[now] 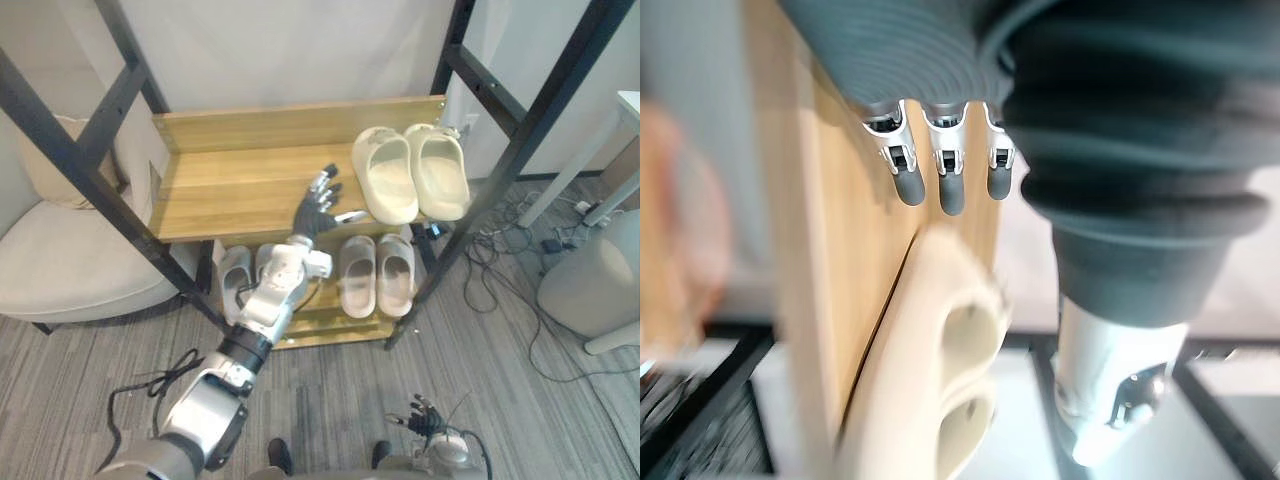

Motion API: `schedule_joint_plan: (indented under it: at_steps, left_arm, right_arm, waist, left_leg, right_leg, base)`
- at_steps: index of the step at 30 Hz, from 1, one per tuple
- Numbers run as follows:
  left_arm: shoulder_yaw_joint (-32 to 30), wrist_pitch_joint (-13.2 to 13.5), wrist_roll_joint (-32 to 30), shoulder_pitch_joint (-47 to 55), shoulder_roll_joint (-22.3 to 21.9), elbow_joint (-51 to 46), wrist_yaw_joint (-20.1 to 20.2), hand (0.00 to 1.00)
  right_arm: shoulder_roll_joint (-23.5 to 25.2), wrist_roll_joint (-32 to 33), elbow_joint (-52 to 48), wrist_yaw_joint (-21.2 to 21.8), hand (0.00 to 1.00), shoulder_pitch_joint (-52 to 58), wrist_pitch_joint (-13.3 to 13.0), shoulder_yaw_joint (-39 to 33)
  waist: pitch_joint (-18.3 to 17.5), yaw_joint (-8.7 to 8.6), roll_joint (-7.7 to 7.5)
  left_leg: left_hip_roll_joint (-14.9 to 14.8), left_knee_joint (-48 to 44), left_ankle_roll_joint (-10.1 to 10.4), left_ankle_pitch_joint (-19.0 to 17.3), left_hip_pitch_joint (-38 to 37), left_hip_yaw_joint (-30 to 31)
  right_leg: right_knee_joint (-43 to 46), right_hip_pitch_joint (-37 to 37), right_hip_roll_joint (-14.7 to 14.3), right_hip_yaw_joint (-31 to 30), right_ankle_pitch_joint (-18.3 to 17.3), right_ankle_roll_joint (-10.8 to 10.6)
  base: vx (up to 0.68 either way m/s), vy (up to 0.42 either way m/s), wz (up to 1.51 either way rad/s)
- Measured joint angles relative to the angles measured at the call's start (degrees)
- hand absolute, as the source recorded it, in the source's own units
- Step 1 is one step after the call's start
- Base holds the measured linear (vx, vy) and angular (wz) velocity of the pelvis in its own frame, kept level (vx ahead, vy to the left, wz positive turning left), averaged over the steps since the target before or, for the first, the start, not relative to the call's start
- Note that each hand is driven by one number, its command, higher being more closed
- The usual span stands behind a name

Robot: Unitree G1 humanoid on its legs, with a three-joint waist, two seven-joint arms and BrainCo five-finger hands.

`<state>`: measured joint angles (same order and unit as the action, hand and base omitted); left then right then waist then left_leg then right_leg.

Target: Organize the slippers on the shoe rack

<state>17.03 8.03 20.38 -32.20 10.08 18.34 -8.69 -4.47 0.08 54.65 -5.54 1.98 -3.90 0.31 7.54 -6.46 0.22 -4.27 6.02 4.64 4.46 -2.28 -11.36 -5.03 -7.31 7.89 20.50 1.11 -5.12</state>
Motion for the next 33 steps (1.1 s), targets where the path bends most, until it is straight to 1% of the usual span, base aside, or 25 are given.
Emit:
schedule_joint_plan:
  at_steps: [1,3,4,5,7,8,9,10,11,13,14,16,17,19,20,21,23,24,26,27,29,30,32,33]
  left_arm:
    - [-0.1,0.0,0.0,0.3,0.2,-0.7,0.0,0.0]
    - [-0.2,0.1,0.2,4.4,0.8,-8.7,0.3,0.0]
    - [-0.1,0.2,0.3,5.0,0.8,-9.6,0.4,0.0]
    - [0.4,0.4,1.6,7.9,0.8,-14.5,1.6,0.0]
    - [1.9,0.5,2.8,10.2,0.2,-18.5,2.8,0.0]
    - [3.4,0.6,4.0,11.6,0.0,-20.9,4.0,0.0]
    - [3.9,0.7,4.4,12.1,-0.1,-22.0,4.4,0.0]
    - [4.8,1.1,5.1,13.9,-0.2,-24.4,5.9,0.0]
    - [5.0,1.2,5.2,14.4,-0.2,-24.9,6.2,0.0]
    - [5.0,1.7,6.2,20.1,0.1,-27.7,8.6,0.0]
    - [4.9,1.7,6.2,20.7,0.2,-27.8,8.8,0.0]
    - [4.8,1.6,6.4,27.3,0.6,-27.5,10.8,0.0]
    - [4.8,1.6,6.4,27.9,0.6,-27.4,11.0,0.0]
    - [4.7,1.5,6.1,32.1,0.5,-23.5,12.6,0.0]
    - [4.6,1.0,5.4,34.4,0.5,-19.4,12.9,0.0]
    - [4.6,1.0,5.4,34.5,0.5,-19.3,12.9,0.0]
    - [3.2,0.1,2.9,38.2,0.4,-12.2,13.0,0.0]
    - [3.0,0.0,2.7,38.5,0.4,-11.4,13.1,0.0]
    - [0.9,-0.3,-1.4,40.2,0.4,-2.2,13.1,0.0]
    - [0.5,-0.4,-2.0,40.2,0.4,-0.7,13.1,0.0]
    - [-1.6,-0.7,-6.6,40.2,0.2,5.4,12.5,0.0]
    - [-1.7,-0.7,-7.1,40.1,0.1,6.0,12.5,0.0]
    - [-5.0,-0.9,-12.5,39.9,-0.1,13.7,11.8,0.0]
    - [-5.4,-0.9,-13.1,39.9,0.0,14.8,11.5,0.0]
  right_arm:
    - [0.0,0.0,0.0,0.0,0.0,0.0,0.0,0.0]
    - [0.0,0.0,0.1,0.2,0.0,-0.1,0.2,0.5]
    - [0.0,0.0,0.1,0.3,0.0,-0.2,0.2,0.6]
    - [0.0,0.0,0.2,0.5,0.0,-0.9,0.5,1.2]
    - [0.0,0.0,0.3,0.5,0.0,-1.6,0.5,2.2]
    - [0.0,0.0,0.8,0.7,0.0,-1.8,0.5,2.3]
    - [0.0,0.0,1.1,0.7,0.0,-1.9,0.5,2.3]
    - [0.0,0.0,1.3,0.8,0.0,-2.2,0.5,2.3]
    - [0.0,0.0,1.3,0.8,0.0,-2.2,0.5,2.3]
    - [0.0,0.0,1.3,0.8,0.0,-2.8,0.5,3.1]
    - [0.0,0.0,1.3,0.9,0.0,-2.8,0.5,3.2]
    - [0.0,-0.1,1.3,0.9,0.0,-3.5,0.5,4.4]
    - [0.0,-0.1,1.3,0.9,0.0,-3.5,0.5,4.4]
    - [0.2,-0.1,1.4,1.0,0.0,-3.4,0.5,4.4]
    - [0.3,-0.1,1.4,1.0,0.0,-3.2,0.5,4.4]
    - [0.3,-0.1,1.4,1.0,0.0,-3.2,0.5,4.4]
    - [0.6,-0.2,1.4,1.1,0.0,-3.4,0.5,4.4]
    - [0.6,-0.2,1.4,1.1,0.0,-3.4,0.5,4.4]
    - [1.2,-0.2,1.4,1.1,0.0,-3.3,0.5,4.4]
    - [1.3,-0.2,1.4,1.1,0.0,-3.2,0.5,4.4]
    - [1.8,-0.4,1.4,1.1,0.0,-2.8,0.4,4.4]
    - [1.8,-0.5,1.4,1.1,0.0,-2.8,0.4,4.4]
    - [1.9,-1.6,0.9,1.2,0.0,-1.5,0.4,4.5]
    - [1.8,-1.8,0.3,1.2,0.0,-1.2,0.5,4.6]
  waist:
    - [0.0,0.08,0.0]
    - [0.0,0.64,0.0]
    - [0.0,0.68,0.01]
    - [0.0,1.19,0.02]
    - [-0.2,1.81,0.05]
    - [-1.2,2.43,0.17]
    - [-1.4,2.72,0.2]
    - [-1.4,3.35,0.26]
    - [-1.4,3.47,0.3]
    - [-1.5,3.73,0.31]
    - [-1.6,3.75,0.3]
    - [-1.6,4.38,0.26]
    - [-1.6,4.45,0.25]
    - [-1.8,5.37,-0.06]
    - [-2.0,5.69,-0.44]
    - [-2.0,5.7,-0.44]
    - [-2.4,6.68,-1.13]
    - [-2.5,6.73,-1.19]
    - [-2.7,6.83,-1.75]
    - [-2.8,6.83,-1.84]
    - [-3.1,6.81,-2.41]
    - [-3.1,6.81,-2.46]
    - [-3.2,6.75,-3.21]
    - [-3.2,6.78,-3.28]
  left_leg:
    - [0.0,0.0,0.0,0.0,0.0,0.1]
    - [0.3,0.0,0.0,0.0,0.1,1.2]
    - [0.3,0.0,0.0,0.0,0.1,1.3]
    - [0.5,0.3,-0.1,0.1,0.2,1.8]
    - [0.7,0.2,-0.3,0.2,0.5,2.7]
    - [0.8,0.1,-0.4,0.4,1.2,3.2]
    - [0.8,0.0,-0.4,0.4,1.3,3.3]
    - [0.9,0.0,-0.5,0.5,1.3,3.5]
    - [0.9,0.0,-0.5,0.5,1.4,3.6]
    - [1.1,0.0,-0.6,0.7,1.2,4.4]
    - [1.1,0.0,-0.6,0.8,1.2,4.4]
    - [1.1,0.3,-0.7,1.0,1.2,5.0]
    - [1.1,0.3,-0.7,1.1,1.2,5.1]
    - [1.2,0.3,-0.7,1.2,1.2,6.1]
    - [1.2,0.3,-0.7,1.2,1.2,7.2]
    - [1.2,0.3,-0.7,1.2,1.2,7.2]
    - [1.2,0.3,-0.7,1.2,1.2,7.3]
    - [1.2,0.3,-0.7,1.2,1.2,7.3]
    - [1.4,0.3,-0.7,1.2,1.2,7.5]
    - [1.4,0.3,-0.7,1.2,1.2,7.5]
    - [1.6,0.3,-0.7,1.2,1.2,7.8]
    - [1.6,0.3,-0.7,1.2,1.2,7.8]
    - [1.8,0.3,-0.6,1.1,0.9,8.0]
    - [1.8,0.3,-0.6,1.1,0.9,8.0]
  right_leg:
    - [0.0,0.0,0.0,0.1,0.0,0.0]
    - [0.0,-0.6,0.1,1.1,-0.2,-0.3]
    - [0.0,-0.7,0.2,1.2,-0.2,-0.3]
    - [0.0,-0.9,0.3,1.7,-0.4,-0.4]
    - [0.0,-1.0,0.4,2.3,-0.4,-0.5]
    - [0.0,-0.9,0.4,2.6,-0.5,-0.5]
    - [0.0,-0.9,0.5,2.6,-0.5,-0.5]
    - [0.2,-1.0,0.5,2.8,-0.5,-0.5]
    - [0.3,-1.0,0.6,2.8,-0.5,-0.5]
    - [0.8,-1.1,0.6,3.9,-0.9,-0.5]
    - [0.8,-1.1,0.6,3.9,-0.9,-0.5]
    - [1.1,-1.2,0.6,4.3,-1.0,-0.3]
    - [1.2,-1.2,0.6,4.4,-1.1,-0.3]
    - [1.8,-1.5,0.7,5.2,-2.2,-0.1]
    - [1.9,-2.0,0.6,6.0,-2.4,-0.1]
    - [1.9,-2.0,0.6,6.0,-2.4,-0.1]
    - [2.0,-2.0,0.6,6.2,-2.6,-0.1]
    - [2.0,-2.0,0.6,6.2,-2.6,-0.2]
    - [2.4,-2.0,0.8,6.5,-2.8,-0.4]
    - [2.5,-2.0,0.9,6.5,-2.9,-0.5]
    - [2.7,-2.1,1.1,6.7,-3.0,-0.8]
    - [2.7,-2.1,1.1,6.7,-3.0,-0.9]
    - [2.7,-2.8,1.2,7.2,-3.2,-1.1]
    - [2.7,-2.8,1.2,7.2,-3.2,-1.1]
  base:
    - [0.0,0.004,0.12]
    - [0.0,0.007,0.21]
    - [-0.02,0.018,0.21]
    - [-0.01,0.015,0.12]
    - [-0.01,0.018,0.22]
    - [0.0,0.016,0.24]
    - [0.03,0.027,0.17]
    - [0.02,0.016,0.08]
    - [0.01,0.026,0.14]
    - [-0.03,0.015,0.15]
    - [-0.06,0.016,0.1]
    - [-0.07,0.017,0.09]
    - [-0.04,0.009,0.13]
    - [-0.04,0.001,0.27]
    - [-0.04,-0.003,0.28]
    - [-0.03,-0.005,0.2]
    - [-0.02,0.0,0.04]
    - [0.0,0.0,0.0]
    - [0.0,0.005,0.04]
    - [0.01,0.006,0.06]
    - [0.01,0.006,0.06]
    - [0.02,0.003,0.09]
    - [0.03,-0.002,0.1]
    - [0.0,0.0,0.0]
